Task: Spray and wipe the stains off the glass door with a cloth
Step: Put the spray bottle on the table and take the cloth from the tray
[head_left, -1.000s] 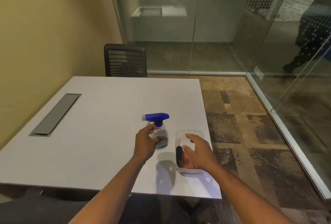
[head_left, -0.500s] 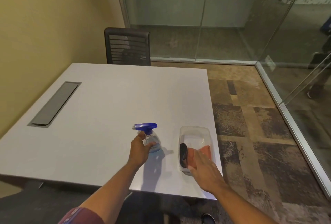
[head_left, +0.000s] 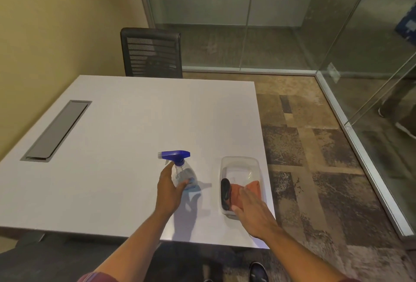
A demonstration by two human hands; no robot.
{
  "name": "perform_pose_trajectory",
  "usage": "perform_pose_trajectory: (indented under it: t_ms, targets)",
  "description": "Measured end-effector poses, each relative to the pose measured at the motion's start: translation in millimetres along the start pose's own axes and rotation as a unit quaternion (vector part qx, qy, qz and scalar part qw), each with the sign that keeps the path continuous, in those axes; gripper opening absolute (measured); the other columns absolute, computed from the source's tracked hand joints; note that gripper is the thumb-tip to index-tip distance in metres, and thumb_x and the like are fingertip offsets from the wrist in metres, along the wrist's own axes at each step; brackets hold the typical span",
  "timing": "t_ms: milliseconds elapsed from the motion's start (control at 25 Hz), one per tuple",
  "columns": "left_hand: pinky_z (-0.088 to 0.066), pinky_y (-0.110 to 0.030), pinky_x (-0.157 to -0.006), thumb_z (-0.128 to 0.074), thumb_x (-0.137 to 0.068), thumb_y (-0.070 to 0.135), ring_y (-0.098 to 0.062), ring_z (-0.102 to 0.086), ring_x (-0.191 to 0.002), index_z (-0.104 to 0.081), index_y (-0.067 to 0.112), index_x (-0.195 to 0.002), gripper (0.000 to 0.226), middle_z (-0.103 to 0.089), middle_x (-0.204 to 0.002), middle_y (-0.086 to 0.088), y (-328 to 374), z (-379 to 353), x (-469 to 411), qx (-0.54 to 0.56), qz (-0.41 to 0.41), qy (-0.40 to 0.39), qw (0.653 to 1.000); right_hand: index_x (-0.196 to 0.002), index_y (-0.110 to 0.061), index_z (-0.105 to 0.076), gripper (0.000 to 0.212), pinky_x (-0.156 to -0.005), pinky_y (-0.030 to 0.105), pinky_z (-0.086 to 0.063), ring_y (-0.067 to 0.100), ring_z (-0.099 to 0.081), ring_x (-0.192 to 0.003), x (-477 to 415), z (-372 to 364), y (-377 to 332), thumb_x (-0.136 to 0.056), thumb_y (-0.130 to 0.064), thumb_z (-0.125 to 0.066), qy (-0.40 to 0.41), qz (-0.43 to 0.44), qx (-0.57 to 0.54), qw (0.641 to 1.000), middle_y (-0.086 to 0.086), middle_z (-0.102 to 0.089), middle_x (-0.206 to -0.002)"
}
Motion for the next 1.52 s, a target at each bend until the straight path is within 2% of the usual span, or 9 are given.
perform_pose_trajectory:
  t_ms: [80,240,320,440,640,840,1080,1320,1520]
  targets:
    - [-0.039,-0.051,-0.127,-0.085,-0.096,0.018,-0.034,-0.047,-0.152,-0.044,0.007,-0.161,0.078,-0.05,-0.164,-0.015,2,-2,17,0.001,0.022,0.059,0.998,-0.16,-0.017,-0.035,0.059,-0.127,0.042,-0.038,0.024,-0.044,-0.153,-1,3,-1,-0.111,-0.048,-0.047,0.008,0.003,0.008,1.0,0.004,-0.038,-0.169]
    - [-0.042,-0.053,-0.119,-0.082,-0.096,0.012,-0.039,-0.052,-0.14,-0.053,0.004,-0.144,0.056,-0.057,-0.148,-0.02,10,-24,57,-0.047,0.066,0.125,0.989,-0.152,-0.021,-0.044,0.048,-0.119,0.042,-0.044,0.023,-0.052,-0.144,-7,10,-3,-0.111,-0.046,-0.048,0.027,0.016,0.021,0.999,0.001,-0.05,-0.157]
    - [-0.042,-0.049,-0.118,-0.078,-0.098,0.013,-0.037,-0.054,-0.137,-0.055,0.005,-0.139,0.047,-0.058,-0.144,-0.018,12,-45,72,-0.068,0.057,0.088,0.992,-0.152,-0.022,-0.044,0.048,-0.121,0.042,-0.043,0.023,-0.051,-0.144,-13,15,-3,-0.111,-0.048,-0.046,0.037,0.013,0.04,0.998,0.0,-0.049,-0.159]
    - [-0.039,-0.041,-0.124,-0.076,-0.101,0.028,-0.03,-0.05,-0.146,-0.05,0.013,-0.15,0.057,-0.053,-0.155,-0.01,23,-75,77,-0.116,-0.058,-0.038,0.991,-0.159,-0.019,-0.039,0.055,-0.123,0.044,-0.036,0.025,-0.045,-0.15,-24,22,-2,-0.111,-0.044,-0.048,0.052,0.022,0.084,0.995,0.003,-0.044,-0.166]
    - [-0.01,-0.049,-0.14,-0.066,-0.095,0.074,-0.028,-0.002,-0.173,-0.002,0.022,-0.175,0.115,0.002,-0.186,-0.004,32,-109,47,-0.332,-0.183,-0.226,0.897,-0.162,-0.018,-0.033,0.057,-0.128,0.049,-0.026,0.028,-0.04,-0.154,-43,33,4,-0.11,-0.033,-0.052,0.057,0.035,0.195,0.978,0.006,-0.043,-0.167]
    - [0.0,-0.052,-0.14,-0.065,-0.093,0.077,-0.028,0.014,-0.172,0.014,0.019,-0.173,0.127,0.017,-0.184,-0.005,23,-126,27,-0.416,-0.187,-0.282,0.844,-0.164,-0.012,-0.031,0.056,-0.131,0.062,-0.012,0.036,-0.028,-0.16,-53,38,4,-0.113,-0.032,-0.043,0.033,0.031,0.298,0.953,0.014,-0.038,-0.169]
    - [-0.001,-0.054,-0.14,-0.057,-0.094,0.082,-0.027,0.011,-0.172,0.014,0.023,-0.174,0.122,0.015,-0.185,-0.001,20,-128,27,-0.438,-0.183,-0.272,0.837,-0.16,-0.007,-0.04,0.054,-0.129,0.073,-0.003,0.046,-0.023,-0.161,-54,32,10,-0.112,-0.03,-0.046,-0.014,0.02,0.385,0.923,0.022,-0.044,-0.165]
    - [0.004,-0.053,-0.14,-0.057,-0.093,0.084,-0.026,0.014,-0.172,0.013,0.021,-0.174,0.124,0.017,-0.185,-0.002,16,-132,23,-0.447,-0.176,-0.272,0.834,-0.143,-0.023,-0.054,0.036,-0.121,0.049,-0.031,0.032,-0.053,-0.137,-54,49,-2,-0.107,-0.025,-0.057,0.012,-0.015,0.228,0.973,0.01,-0.061,-0.144]
    - [0.006,-0.051,-0.138,-0.057,-0.089,0.087,-0.027,0.013,-0.172,0.013,0.022,-0.174,0.127,0.014,-0.185,-0.003,13,-138,18,-0.442,-0.188,-0.263,0.837,-0.146,-0.023,-0.056,0.053,-0.102,0.033,-0.054,0.025,-0.062,-0.122,-38,70,-1,-0.099,0.0,-0.063,0.067,-0.047,0.0,0.997,0.005,-0.062,-0.143]
Point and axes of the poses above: each hand's wrist, its own x-axis away from the middle knuckle, its own z-axis out of the back of the hand, y = z × x, the point moved 5 cm from there along -x, towards the middle knuckle
